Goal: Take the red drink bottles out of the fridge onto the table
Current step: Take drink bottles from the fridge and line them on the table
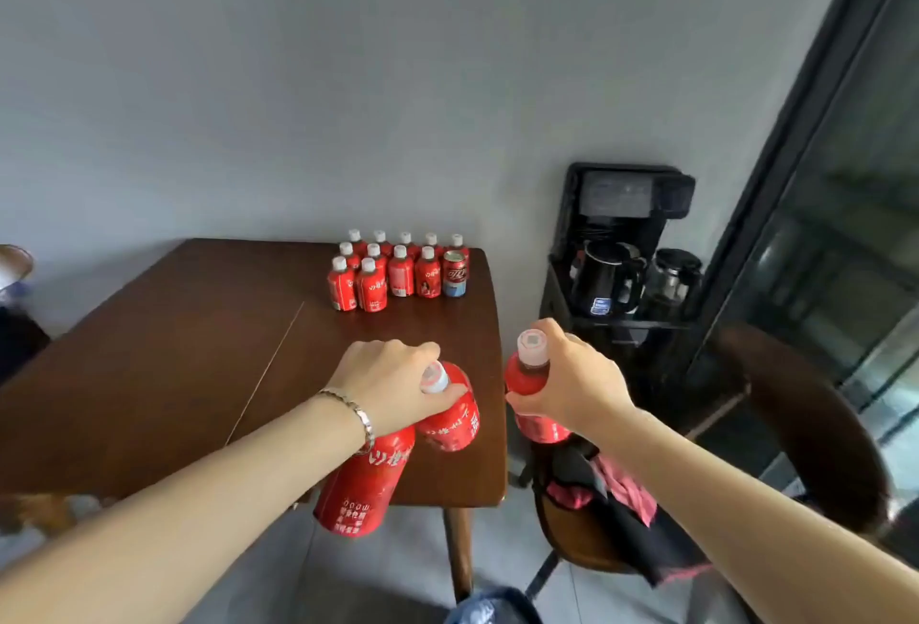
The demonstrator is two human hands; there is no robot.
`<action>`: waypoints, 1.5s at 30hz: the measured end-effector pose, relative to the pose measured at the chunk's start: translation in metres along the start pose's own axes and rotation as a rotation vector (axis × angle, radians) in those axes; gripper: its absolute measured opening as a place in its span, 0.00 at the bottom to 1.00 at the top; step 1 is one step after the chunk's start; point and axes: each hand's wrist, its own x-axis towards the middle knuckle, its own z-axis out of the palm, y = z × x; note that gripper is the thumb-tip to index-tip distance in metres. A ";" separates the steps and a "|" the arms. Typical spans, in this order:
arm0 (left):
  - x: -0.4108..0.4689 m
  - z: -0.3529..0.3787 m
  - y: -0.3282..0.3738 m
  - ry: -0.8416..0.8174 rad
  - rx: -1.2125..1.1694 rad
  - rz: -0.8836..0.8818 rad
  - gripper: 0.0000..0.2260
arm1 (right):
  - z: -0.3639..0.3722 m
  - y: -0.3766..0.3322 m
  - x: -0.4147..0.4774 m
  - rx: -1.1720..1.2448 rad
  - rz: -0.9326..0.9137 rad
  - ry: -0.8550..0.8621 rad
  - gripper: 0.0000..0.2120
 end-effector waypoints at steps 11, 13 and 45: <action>0.139 0.090 -0.185 -0.075 0.065 0.086 0.20 | 0.137 -0.066 0.200 0.077 0.109 -0.080 0.33; 0.161 0.101 -0.210 -0.135 0.055 0.131 0.20 | 0.157 -0.075 0.226 0.089 0.174 -0.074 0.33; 0.331 0.277 -0.326 0.018 -0.214 0.245 0.21 | 0.318 -0.059 0.507 0.608 0.516 -0.411 0.44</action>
